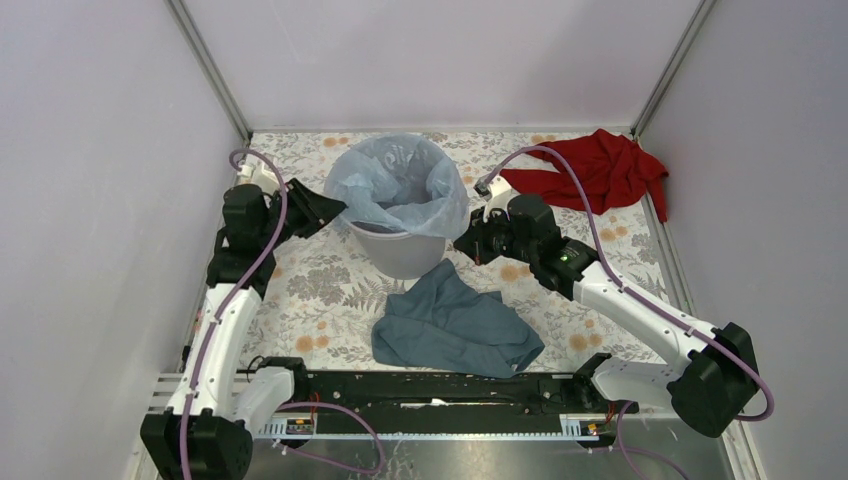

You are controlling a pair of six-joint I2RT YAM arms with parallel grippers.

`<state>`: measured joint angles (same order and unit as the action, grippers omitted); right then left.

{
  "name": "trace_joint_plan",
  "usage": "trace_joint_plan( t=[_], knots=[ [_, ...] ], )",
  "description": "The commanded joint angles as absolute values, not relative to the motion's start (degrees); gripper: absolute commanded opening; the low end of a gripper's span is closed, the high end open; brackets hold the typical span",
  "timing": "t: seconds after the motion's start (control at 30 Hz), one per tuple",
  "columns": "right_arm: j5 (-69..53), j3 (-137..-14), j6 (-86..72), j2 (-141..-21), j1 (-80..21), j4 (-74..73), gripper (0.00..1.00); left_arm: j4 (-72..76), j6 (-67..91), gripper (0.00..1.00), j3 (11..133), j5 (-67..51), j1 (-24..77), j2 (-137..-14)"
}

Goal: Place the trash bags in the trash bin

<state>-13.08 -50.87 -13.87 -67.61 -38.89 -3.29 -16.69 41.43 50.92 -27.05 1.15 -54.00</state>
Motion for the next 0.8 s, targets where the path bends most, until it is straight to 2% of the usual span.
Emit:
trace_joint_plan(
  t=[0.0,0.1,0.27,0.3,0.33,0.47,0.57,0.77],
  knots=[
    [-13.2,-51.9,-14.0,-67.2,-39.1,-1.3,0.00,-15.3,41.1,0.24,48.6,-27.8,1.1,-49.9],
    [-13.2,-51.9,-14.0,-67.8,-39.1,-1.0,0.00,-17.8,40.0,0.21,48.7,-27.3,1.1,-47.6],
    [-12.8,-52.3,-13.9,-68.2,-39.1,-0.6,0.00,-20.8,39.0,0.21,48.7,-27.6,1.2,-45.4],
    [-12.6,-52.4,-13.9,-68.2,-39.1,-0.6,0.00,-21.1,39.0,0.24,48.6,-27.6,1.2,-45.1],
    [-12.2,-52.4,-13.9,-68.1,-39.1,-0.5,0.00,-21.2,38.9,0.33,48.4,-27.8,1.2,-44.9],
    [-12.4,-52.8,-14.0,-68.3,-39.2,-0.4,0.00,-20.6,38.7,0.41,47.8,-29.2,1.1,-45.4],
    [-12.5,-53.3,-13.8,-68.8,-39.1,-0.5,0.00,-19.5,38.9,0.53,47.1,-29.4,1.1,-46.1],
    [-12.5,-53.6,-13.6,-68.7,-39.1,-1.0,0.00,-15.9,40.3,0.59,46.1,-30.8,1.2,-47.7]
  ],
)
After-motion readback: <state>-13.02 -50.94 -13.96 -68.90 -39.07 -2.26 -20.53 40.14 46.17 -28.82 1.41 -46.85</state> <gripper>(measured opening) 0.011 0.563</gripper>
